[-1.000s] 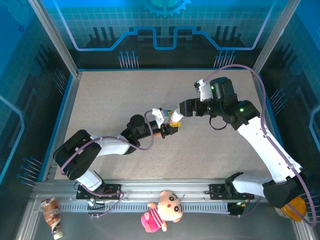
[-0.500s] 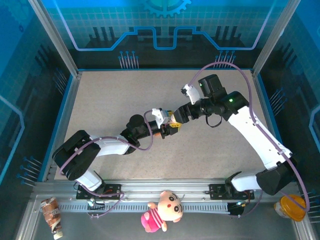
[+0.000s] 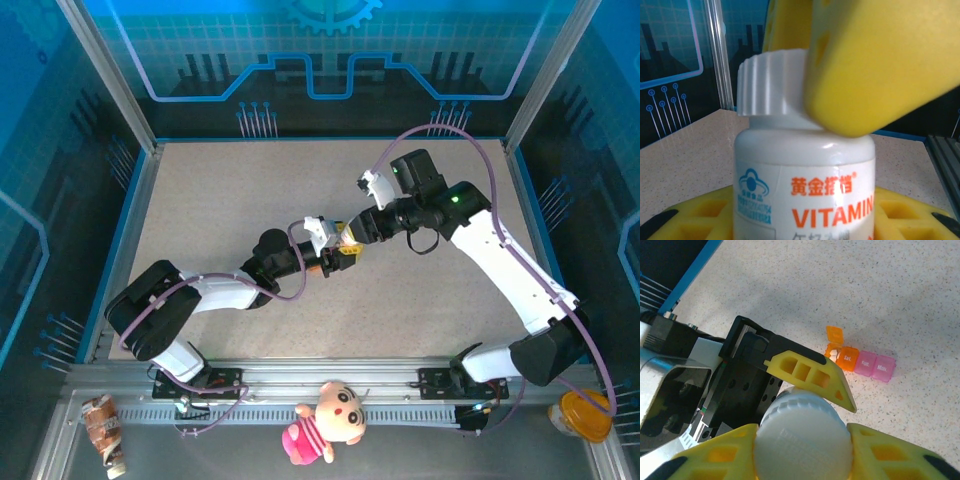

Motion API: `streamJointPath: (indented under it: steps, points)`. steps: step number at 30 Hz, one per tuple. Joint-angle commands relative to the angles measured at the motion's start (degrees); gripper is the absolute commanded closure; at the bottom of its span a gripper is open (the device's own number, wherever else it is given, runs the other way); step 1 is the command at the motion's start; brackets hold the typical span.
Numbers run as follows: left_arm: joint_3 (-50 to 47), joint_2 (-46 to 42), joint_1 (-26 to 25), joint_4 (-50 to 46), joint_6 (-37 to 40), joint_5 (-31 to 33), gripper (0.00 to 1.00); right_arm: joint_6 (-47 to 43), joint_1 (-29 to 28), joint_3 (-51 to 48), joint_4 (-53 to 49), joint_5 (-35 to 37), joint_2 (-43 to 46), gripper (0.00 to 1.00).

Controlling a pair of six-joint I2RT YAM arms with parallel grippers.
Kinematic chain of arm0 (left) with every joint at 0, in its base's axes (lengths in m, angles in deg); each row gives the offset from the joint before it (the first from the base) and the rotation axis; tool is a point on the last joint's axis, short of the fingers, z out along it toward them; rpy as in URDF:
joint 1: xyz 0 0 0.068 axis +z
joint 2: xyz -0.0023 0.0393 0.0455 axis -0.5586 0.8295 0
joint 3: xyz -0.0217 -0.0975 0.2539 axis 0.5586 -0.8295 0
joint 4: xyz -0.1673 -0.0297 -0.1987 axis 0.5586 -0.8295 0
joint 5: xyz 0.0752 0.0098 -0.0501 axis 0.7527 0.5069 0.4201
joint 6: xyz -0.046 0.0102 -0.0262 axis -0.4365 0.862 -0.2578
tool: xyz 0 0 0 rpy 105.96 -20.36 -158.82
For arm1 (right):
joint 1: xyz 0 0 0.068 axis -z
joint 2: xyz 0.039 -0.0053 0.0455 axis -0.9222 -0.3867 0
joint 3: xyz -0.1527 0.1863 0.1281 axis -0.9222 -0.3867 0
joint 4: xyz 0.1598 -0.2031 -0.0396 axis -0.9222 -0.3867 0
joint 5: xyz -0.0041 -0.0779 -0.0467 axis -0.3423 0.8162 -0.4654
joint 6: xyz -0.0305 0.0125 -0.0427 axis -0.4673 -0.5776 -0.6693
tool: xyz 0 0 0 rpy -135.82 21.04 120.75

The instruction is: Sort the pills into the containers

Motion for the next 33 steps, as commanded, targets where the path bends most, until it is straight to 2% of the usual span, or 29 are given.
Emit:
streamJointPath:
  steps: [1,5,12,19,26,29,30,33]
  points:
    - [1.9,-0.3,-0.4,3.9,0.3,-1.5,1.00,8.8,-2.0,-1.2,3.4,3.6,0.2,0.75]
    - [1.9,-0.1,-0.4,4.3,0.5,-1.2,1.00,15.6,-4.2,-5.8,8.6,6.3,2.2,0.76]
    - [1.5,-0.4,-0.4,4.3,1.0,-0.6,1.00,14.1,-2.9,-6.8,9.7,6.9,3.0,0.75]
    - [0.9,0.2,-0.4,6.2,1.1,1.4,1.00,16.8,-0.3,-6.2,10.5,6.4,2.6,0.82]
    - [1.1,0.2,-0.4,6.1,1.6,1.9,1.00,24.8,-2.1,-10.5,15.8,7.4,3.6,0.84]
    - [1.0,0.3,-0.4,6.5,1.7,2.4,1.00,24.6,-3.2,-11.1,16.8,8.6,3.5,0.84]
    - [1.0,0.4,-0.4,6.7,1.7,2.6,0.99,23.9,-3.2,-11.0,17.0,8.7,3.6,0.84]
    - [0.5,0.3,-0.4,7.7,1.6,4.1,0.77,20.8,-2.8,-10.1,16.2,10.0,3.9,0.83]
